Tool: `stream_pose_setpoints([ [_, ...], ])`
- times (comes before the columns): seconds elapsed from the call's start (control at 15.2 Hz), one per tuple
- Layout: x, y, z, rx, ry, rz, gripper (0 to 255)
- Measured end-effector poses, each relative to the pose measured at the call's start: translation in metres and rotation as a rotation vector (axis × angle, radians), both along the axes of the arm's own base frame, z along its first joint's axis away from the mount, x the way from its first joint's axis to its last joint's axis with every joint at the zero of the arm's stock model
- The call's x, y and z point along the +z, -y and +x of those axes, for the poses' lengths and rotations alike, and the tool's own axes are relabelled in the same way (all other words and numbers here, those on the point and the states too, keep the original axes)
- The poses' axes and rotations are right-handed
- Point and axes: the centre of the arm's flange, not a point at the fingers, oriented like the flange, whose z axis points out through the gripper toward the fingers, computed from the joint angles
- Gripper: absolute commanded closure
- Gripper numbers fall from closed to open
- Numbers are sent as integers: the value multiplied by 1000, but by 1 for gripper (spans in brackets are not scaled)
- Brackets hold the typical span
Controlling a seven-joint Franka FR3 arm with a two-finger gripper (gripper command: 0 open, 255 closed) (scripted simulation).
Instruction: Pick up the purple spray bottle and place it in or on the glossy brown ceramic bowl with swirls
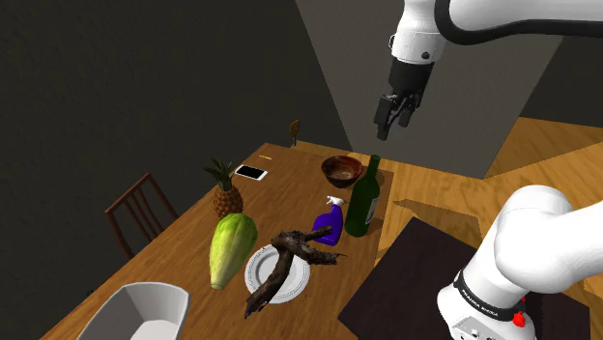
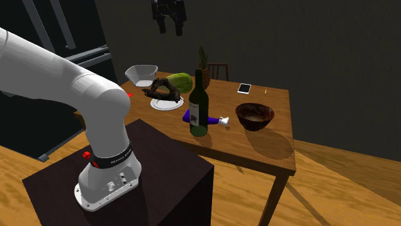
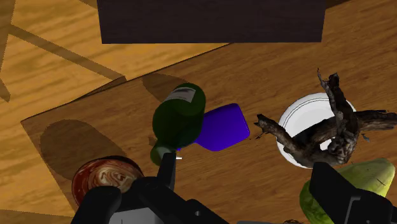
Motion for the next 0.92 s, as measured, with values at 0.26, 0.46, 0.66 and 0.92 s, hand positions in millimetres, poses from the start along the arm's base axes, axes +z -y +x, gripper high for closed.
stream_pose_setpoints([
  [0.26, -24, 1, 13, -49, -8, 1, 0],
  [0.46, -57, 1, 35, -116, -19, 2, 0],
  [0.66, -93, 3, 55, -187, -29, 4, 0],
  [0.92, -138, 10, 81, -281, -43, 6, 0],
])
